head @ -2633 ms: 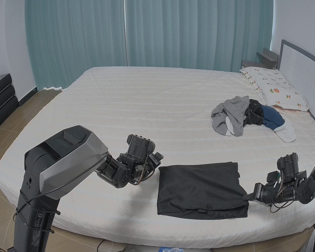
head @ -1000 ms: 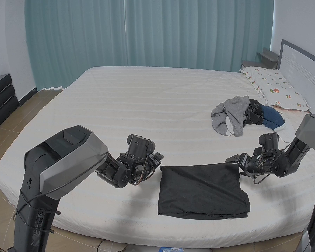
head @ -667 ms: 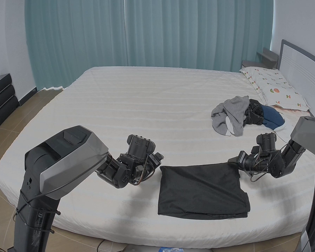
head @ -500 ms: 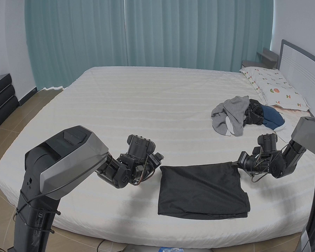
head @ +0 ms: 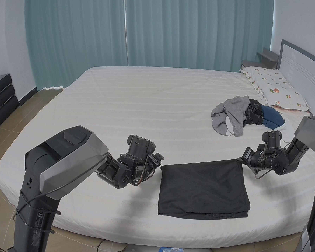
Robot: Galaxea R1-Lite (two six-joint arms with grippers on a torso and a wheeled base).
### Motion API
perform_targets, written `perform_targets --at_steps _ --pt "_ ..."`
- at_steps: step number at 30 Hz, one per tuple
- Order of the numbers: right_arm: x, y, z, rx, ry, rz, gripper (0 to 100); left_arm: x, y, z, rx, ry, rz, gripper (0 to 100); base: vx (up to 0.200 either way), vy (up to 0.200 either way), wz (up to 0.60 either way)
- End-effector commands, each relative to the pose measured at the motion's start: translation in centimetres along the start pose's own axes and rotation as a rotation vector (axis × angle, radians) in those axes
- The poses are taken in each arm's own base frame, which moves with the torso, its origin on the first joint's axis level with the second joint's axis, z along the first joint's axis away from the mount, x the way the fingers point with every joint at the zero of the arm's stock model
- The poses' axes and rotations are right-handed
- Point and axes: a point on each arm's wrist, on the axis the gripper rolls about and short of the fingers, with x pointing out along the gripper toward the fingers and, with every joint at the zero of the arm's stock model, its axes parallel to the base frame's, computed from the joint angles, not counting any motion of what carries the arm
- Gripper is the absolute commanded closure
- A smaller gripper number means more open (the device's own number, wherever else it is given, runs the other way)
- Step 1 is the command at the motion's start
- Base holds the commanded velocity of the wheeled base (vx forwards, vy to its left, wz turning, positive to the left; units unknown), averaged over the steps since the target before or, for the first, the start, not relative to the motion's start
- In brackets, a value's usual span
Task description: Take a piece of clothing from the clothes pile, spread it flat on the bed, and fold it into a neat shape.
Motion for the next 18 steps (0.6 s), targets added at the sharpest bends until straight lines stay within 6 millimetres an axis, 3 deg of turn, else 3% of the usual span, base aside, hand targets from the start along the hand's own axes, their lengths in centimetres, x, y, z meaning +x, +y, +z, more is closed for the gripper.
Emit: perform_targets --at_steps 1,11,18 --pt "0.2 -0.1 0.3 0.002 -0.006 0.000 100 0.0 0.0 -0.1 0.003 0.002 0.001 0 0.000 0.000 0.00" --pt "0.6 -0.9 0.6 0.014 -0.012 -0.015 100 -0.4 0.4 -0.5 0.012 0.022 0.012 0 0.000 0.000 0.00" --pt "0.3 -0.8 0.3 0.012 -0.005 -0.012 100 -3.5 1.2 -2.0 0.103 0.181 -0.009 0 0.000 0.000 0.00"
